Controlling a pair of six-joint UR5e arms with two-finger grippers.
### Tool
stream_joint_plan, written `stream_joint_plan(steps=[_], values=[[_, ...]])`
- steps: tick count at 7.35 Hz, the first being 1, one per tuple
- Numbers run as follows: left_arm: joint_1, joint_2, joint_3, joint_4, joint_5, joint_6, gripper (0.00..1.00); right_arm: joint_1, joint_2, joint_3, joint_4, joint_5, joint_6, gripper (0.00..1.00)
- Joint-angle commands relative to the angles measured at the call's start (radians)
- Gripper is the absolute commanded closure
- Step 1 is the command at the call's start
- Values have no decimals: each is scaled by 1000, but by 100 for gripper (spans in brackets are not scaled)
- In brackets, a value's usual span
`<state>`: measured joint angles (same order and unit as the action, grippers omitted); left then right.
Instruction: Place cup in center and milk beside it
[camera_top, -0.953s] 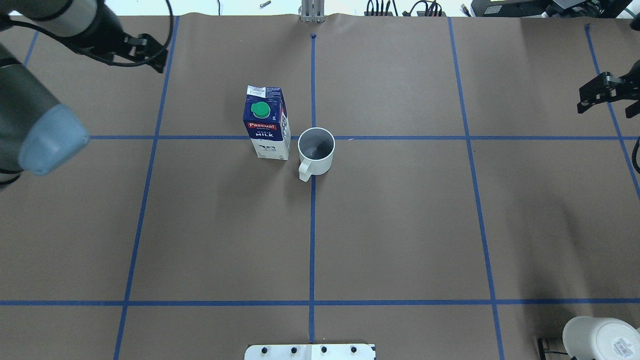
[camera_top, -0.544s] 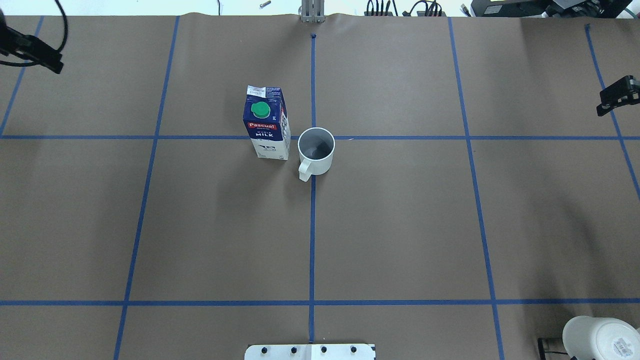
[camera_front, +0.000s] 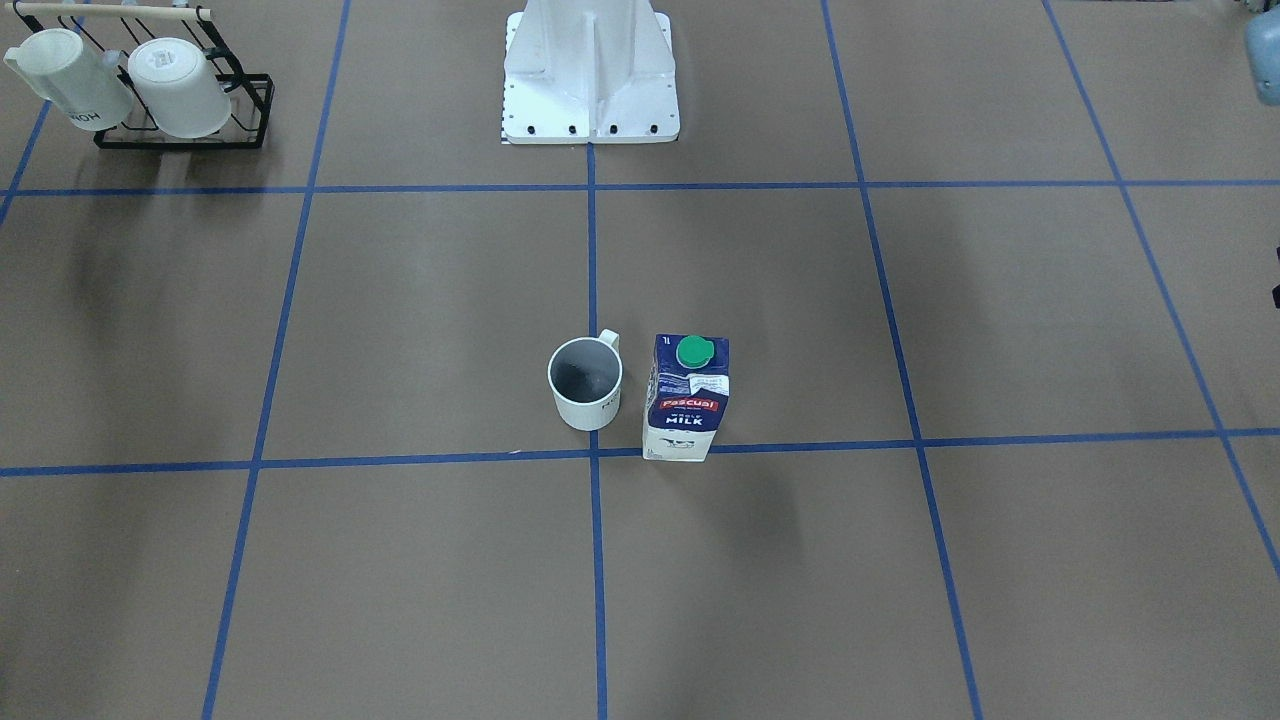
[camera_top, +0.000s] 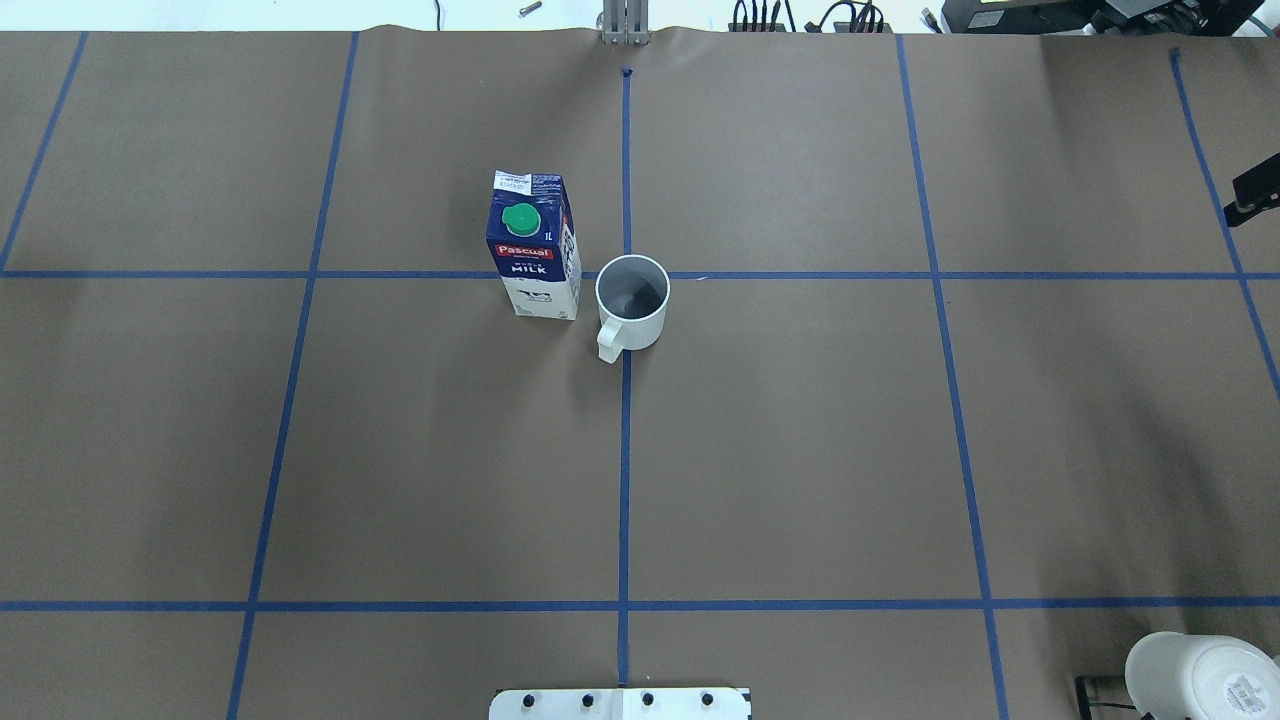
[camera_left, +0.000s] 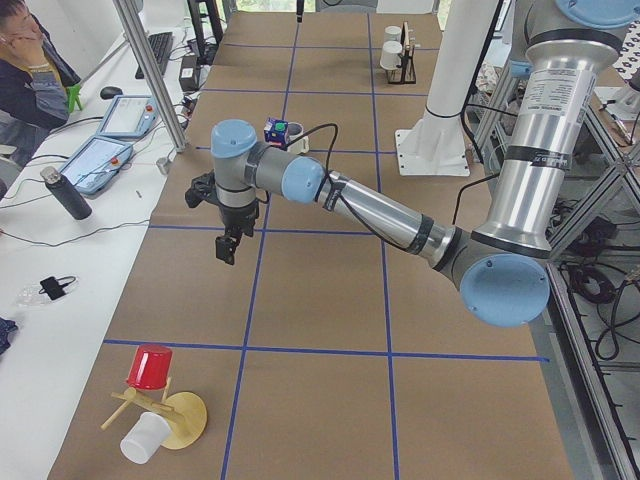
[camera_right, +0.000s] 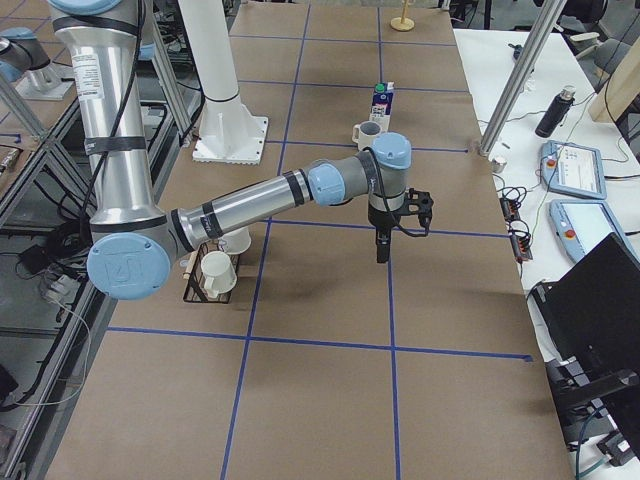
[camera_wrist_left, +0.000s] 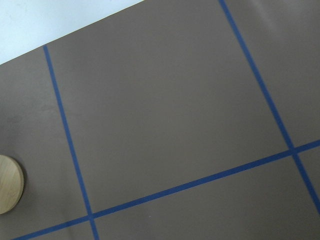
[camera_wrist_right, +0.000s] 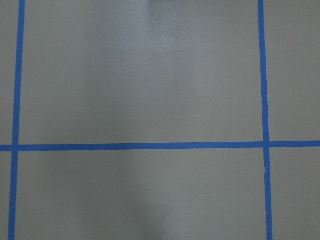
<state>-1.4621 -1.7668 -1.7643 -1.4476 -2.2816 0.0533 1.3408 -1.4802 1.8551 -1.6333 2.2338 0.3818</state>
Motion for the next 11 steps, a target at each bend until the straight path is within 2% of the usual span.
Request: stream_joint_plan(steps=[1,2,3,5,6,7,8,9,11], values=[[-52,16,66,-4,-110,66,2,60,-34,4,0,36,-105,0],[-52,38,65,-4,-111,63,2,95,-78,10,6,97,-106,0],[-50,59,59,-4,-114,62,2,121,-109,10,71,162,-109,0],[-52,76,42,-8,-113,-40,2,130,-138,15,144,161,-97,0],[-52,184,-56,-45,-110,-56,2,130,-135,13,142,158,-96,0],[-53,216,-107,-77,-107,-110,2,130,-138,10,144,158,-101,0],[-52,266,-113,-92,-108,-110,2,142,-140,12,144,158,-109,0],[-53,283,-121,-173,-110,-119,2,164,-141,3,142,171,-109,0],[-55,320,-78,-230,-108,-107,2,166,-143,13,144,150,-107,0]])
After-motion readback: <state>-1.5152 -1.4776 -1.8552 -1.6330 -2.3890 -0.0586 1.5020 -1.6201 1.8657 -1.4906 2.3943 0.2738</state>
